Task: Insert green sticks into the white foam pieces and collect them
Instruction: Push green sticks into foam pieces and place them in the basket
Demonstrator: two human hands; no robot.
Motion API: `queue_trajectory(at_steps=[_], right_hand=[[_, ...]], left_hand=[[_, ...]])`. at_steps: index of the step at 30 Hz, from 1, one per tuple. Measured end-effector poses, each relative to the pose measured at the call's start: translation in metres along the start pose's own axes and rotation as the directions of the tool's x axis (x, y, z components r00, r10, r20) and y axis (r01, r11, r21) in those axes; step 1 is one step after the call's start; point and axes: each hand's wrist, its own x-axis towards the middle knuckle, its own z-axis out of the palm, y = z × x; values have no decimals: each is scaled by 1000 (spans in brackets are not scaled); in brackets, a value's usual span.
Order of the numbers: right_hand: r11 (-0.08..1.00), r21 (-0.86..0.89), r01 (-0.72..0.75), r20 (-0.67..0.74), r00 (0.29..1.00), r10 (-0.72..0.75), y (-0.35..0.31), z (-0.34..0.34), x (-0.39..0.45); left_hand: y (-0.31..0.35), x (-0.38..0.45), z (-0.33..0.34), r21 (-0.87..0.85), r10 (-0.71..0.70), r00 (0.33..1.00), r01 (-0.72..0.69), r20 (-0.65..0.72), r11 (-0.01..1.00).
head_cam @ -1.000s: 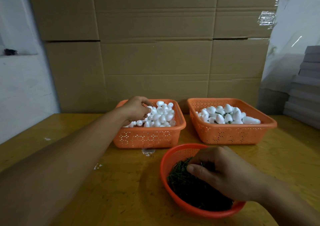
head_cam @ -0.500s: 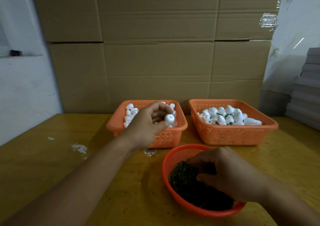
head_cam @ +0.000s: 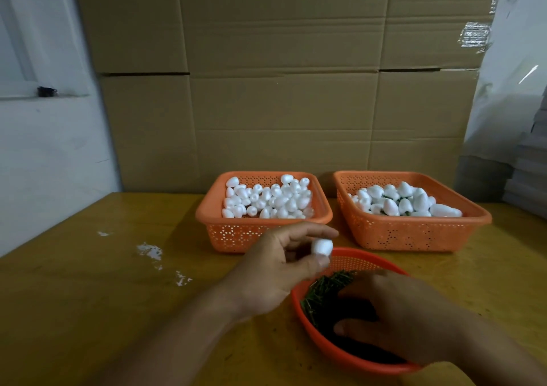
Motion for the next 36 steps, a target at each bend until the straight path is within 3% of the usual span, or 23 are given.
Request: queue_trajectory(at_steps=[14,20,26,31,36], right_hand=[[1000,23,7,-24,1000,-6,-2,1,3],[996,92,-19,-54,998,24,4,6,7],[982,169,-89,-124,986,110,1,2,7],[965,264,5,-294,953,76,-4,2,6],[879,457,135,-347,937,37,-8,1,3]], left_hand=[[-2,-2,17,63,-24,1000,23,11,998],[-3,1,16,-134,-91,990,76,-105,988],[3,2,14,-374,-167,981,120,-95,919],[6,3,13,-469,-234,969,169,-84,867],[7,2,12,-506,-268,961,201,-63,839]])
